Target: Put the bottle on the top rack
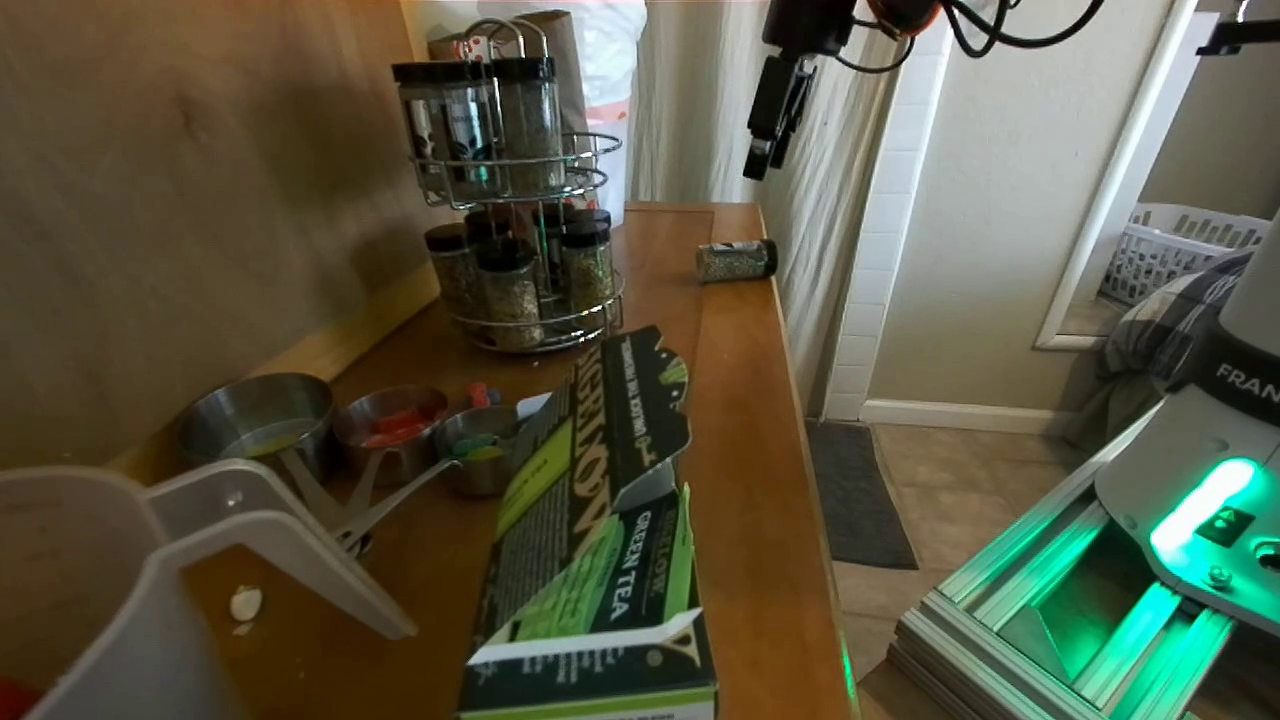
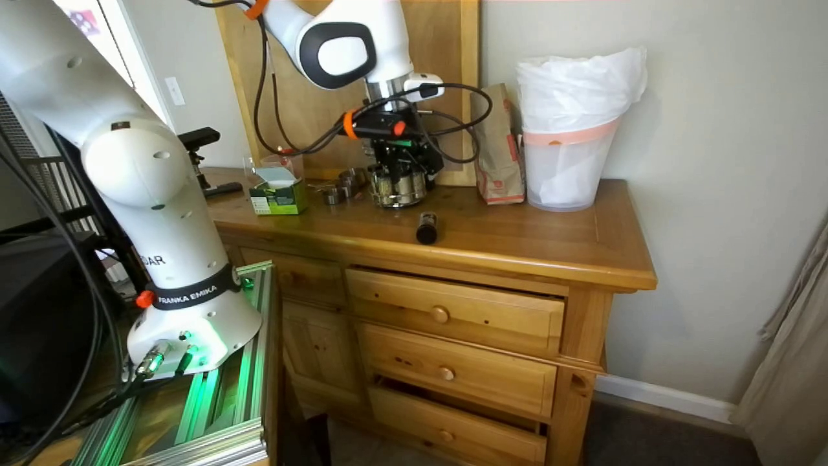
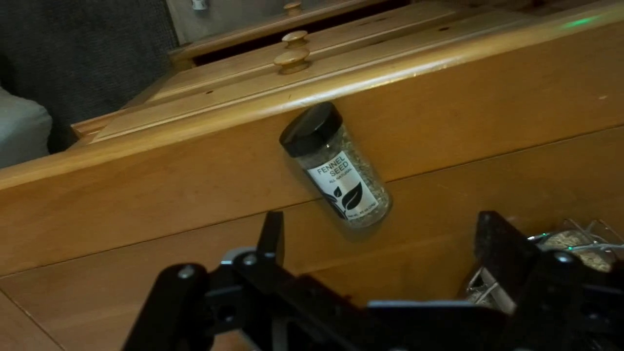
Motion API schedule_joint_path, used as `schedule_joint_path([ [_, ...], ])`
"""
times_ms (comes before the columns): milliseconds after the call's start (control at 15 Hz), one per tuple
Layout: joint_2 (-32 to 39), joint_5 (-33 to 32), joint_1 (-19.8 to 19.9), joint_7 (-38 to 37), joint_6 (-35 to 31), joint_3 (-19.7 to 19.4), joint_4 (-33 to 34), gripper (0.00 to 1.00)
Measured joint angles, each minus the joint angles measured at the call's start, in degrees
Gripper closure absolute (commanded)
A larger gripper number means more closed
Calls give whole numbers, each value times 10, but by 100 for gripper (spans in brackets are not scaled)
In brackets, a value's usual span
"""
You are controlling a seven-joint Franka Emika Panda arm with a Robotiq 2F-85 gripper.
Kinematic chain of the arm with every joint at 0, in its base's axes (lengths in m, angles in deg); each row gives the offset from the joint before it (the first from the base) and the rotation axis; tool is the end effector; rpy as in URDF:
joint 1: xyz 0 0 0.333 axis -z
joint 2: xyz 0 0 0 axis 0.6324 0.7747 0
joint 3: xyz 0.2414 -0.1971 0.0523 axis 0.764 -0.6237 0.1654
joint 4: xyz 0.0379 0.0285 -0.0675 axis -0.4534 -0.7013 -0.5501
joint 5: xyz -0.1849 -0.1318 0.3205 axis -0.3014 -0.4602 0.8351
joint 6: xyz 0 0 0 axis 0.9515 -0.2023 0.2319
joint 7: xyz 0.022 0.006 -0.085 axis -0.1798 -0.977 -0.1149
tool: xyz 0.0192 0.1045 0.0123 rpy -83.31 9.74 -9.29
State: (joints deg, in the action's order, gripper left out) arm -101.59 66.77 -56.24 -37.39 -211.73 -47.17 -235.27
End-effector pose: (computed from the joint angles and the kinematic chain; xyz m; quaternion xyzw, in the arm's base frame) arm 0.3963 0.0304 0.3490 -0.9556 -0.2776 -0.0942 0.0296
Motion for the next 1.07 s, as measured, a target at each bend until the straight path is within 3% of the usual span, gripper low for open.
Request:
schedule_joint_path([
  [400,37,-114,71,10,-27,75,-8,0],
  [1067,78,-107,72,169,6,88,-6,0],
])
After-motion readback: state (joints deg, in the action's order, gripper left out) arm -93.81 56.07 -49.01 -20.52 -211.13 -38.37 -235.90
